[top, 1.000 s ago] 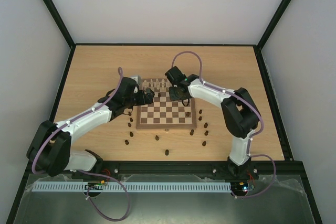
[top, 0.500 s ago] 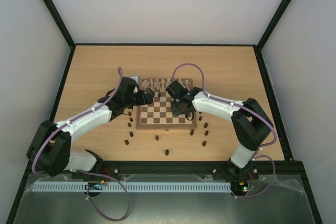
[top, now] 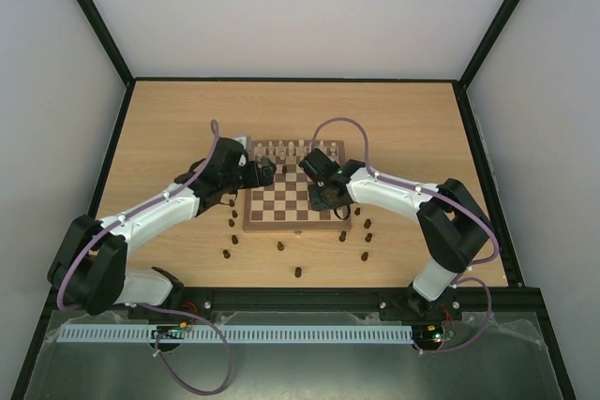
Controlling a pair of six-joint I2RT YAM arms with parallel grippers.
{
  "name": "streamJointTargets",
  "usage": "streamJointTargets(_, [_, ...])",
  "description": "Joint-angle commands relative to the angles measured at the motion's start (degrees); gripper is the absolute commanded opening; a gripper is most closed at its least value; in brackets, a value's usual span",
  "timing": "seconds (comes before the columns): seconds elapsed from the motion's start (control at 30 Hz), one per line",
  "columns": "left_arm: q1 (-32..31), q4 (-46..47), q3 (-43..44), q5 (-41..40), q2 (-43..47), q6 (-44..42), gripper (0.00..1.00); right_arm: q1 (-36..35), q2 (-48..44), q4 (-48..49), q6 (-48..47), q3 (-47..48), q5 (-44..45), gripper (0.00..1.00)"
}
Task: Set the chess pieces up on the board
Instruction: Place the chess piece on the chessboard.
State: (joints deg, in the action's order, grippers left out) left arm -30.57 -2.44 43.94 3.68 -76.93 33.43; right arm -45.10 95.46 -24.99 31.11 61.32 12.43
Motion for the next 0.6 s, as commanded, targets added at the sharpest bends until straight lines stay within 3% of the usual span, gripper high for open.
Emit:
streamJointTargets(0.0, [0.3, 1.0, -0.6, 0.5, -0.3, -0.2, 0.99, -0.7, -1.7, -2.7, 1.0, -1.3, -0.2, 0.11])
streamJointTargets(0.27, [0.3, 0.9, -0.6, 0.4, -0.7, -0.2, 0.99, -0.8, -1.5, -2.1, 1.2, -2.1, -0.2, 0.13])
streamJointTargets(0.4, [0.2, 0.9, -0.6, 0.4, -0.7, -0.2, 0.99, -0.8, -1.7, -2.2, 1.3, -2.0, 0.2, 0.23])
streamJointTargets(0.57, [0.2, 1.0, -0.5, 0.5, -0.8, -0.3, 0.99, -0.8, -2.0, -2.3, 1.1, -1.5, 0.9, 0.29])
